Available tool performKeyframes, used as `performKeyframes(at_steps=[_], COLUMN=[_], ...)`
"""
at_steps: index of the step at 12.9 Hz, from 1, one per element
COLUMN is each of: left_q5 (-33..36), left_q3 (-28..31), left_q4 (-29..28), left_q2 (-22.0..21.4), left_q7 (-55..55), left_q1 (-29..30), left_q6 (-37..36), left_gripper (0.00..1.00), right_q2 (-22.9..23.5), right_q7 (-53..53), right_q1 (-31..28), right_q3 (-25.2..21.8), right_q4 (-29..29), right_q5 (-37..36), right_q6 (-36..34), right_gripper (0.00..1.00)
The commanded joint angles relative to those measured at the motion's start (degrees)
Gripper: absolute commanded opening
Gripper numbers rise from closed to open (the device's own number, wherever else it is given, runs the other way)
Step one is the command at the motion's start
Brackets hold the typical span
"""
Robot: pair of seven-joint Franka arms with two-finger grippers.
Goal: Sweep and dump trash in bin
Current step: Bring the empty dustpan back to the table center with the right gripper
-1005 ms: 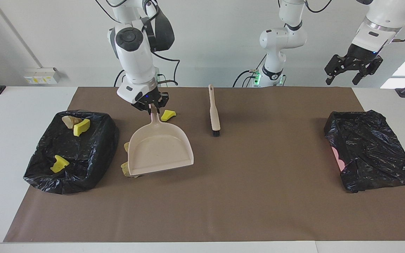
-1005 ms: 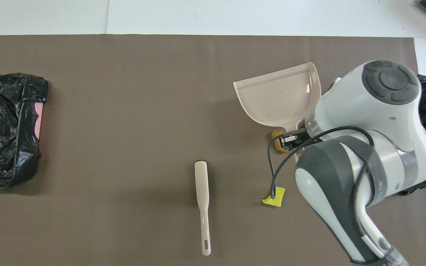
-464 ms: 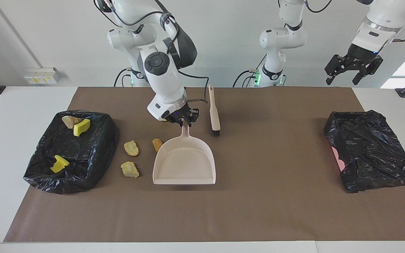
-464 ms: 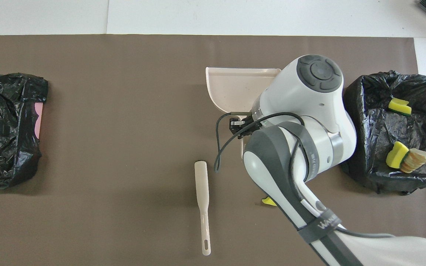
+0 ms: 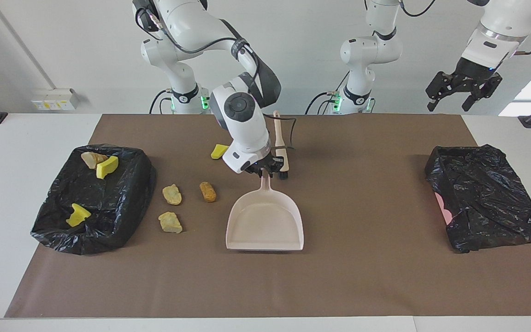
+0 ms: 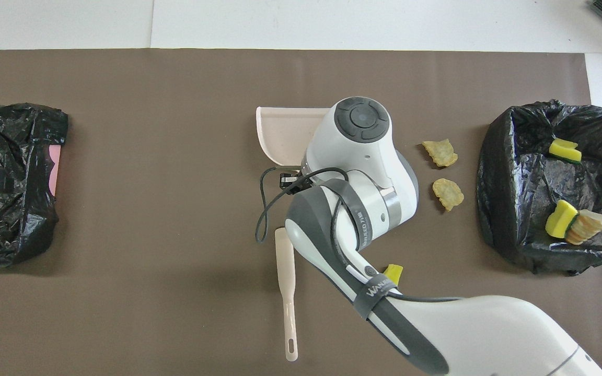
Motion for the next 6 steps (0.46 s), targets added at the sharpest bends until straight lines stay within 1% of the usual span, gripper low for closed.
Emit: performKeyframes(at_steps=[1,2,3,4,6], left_q5=[-0.09,-0.09,-0.09,-0.09,-0.09], left_q3=[-0.03,-0.03,-0.03,-0.03,-0.03], left_q4=[-0.28,-0.28,-0.28,-0.28,-0.28], left_q2=[-0.74,-0.74,-0.74,-0.74,-0.74], left_q7=[0.52,0.52,0.52,0.52,0.52], left_q1=[0.35,0.35,0.35,0.35,0.35], left_q6=[-0.78,-0.78,-0.78,-0.78,-0.78], left_gripper=[1.00,1.00,1.00,1.00,1.00], right_q2=[3.96,4.05,4.05,3.97,3.62], right_q7=[0.99,0.99,0.99,1.08,1.69], right_q1=[0.29,0.29,-0.06,-0.07,0.28], right_q3=[-0.12,-0.12,-0.12,-0.12,-0.12], right_q4=[4.45,4.45,4.45,4.36,4.45], right_q5=[-2.36,-2.10,-1.83,-2.18,-1.92], right_q6=[1.52,1.79,1.88,1.79,1.18], right_gripper=[0.00,0.00,0.30,0.99,1.00])
